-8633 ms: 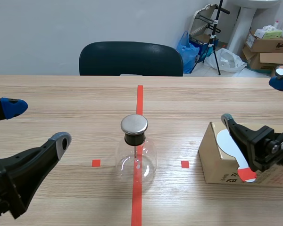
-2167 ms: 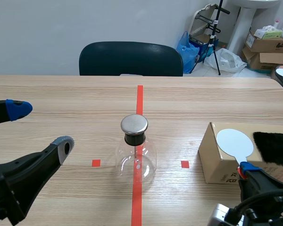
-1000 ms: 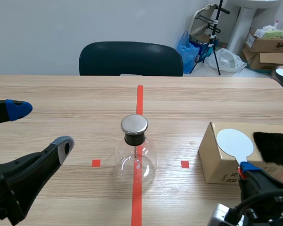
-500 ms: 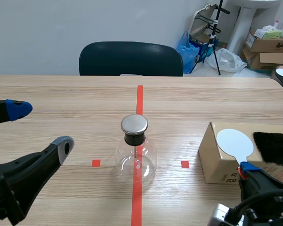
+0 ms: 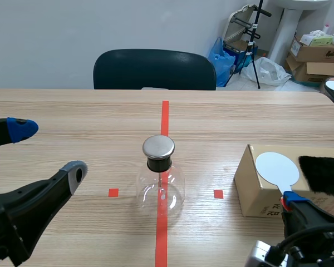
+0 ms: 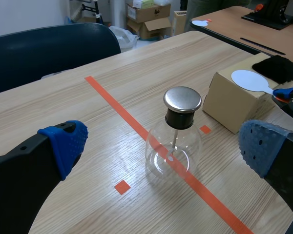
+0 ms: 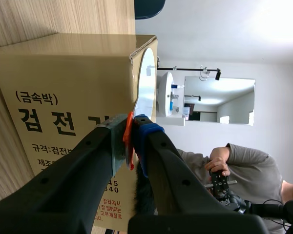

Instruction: Do the electroscope experiment

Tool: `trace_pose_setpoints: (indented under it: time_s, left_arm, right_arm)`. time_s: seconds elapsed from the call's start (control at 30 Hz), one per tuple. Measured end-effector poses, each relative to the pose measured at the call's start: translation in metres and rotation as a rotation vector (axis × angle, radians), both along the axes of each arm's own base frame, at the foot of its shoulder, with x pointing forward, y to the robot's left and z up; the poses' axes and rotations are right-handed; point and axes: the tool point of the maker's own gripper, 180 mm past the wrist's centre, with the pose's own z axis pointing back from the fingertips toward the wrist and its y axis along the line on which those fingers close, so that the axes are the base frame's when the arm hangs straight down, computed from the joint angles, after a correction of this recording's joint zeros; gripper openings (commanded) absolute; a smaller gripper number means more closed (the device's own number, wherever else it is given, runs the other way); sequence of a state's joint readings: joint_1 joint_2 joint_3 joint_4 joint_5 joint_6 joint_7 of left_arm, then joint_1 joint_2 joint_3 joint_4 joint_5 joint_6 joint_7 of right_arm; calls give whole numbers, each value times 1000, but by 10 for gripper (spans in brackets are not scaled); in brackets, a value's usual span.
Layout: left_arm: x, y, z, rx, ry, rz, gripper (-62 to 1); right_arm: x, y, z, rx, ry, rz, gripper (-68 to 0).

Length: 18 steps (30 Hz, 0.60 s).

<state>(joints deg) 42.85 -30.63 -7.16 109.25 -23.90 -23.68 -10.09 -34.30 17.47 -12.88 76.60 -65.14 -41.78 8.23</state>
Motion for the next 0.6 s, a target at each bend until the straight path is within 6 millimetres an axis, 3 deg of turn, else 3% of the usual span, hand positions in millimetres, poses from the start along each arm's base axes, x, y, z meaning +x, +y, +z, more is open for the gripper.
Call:
trace_pose_setpoints:
  time_s: [0.6]
  left_arm:
    - [0,0,-1,5,6,0,14]
  right_arm:
    - [0,0,0,0,0,0,-667]
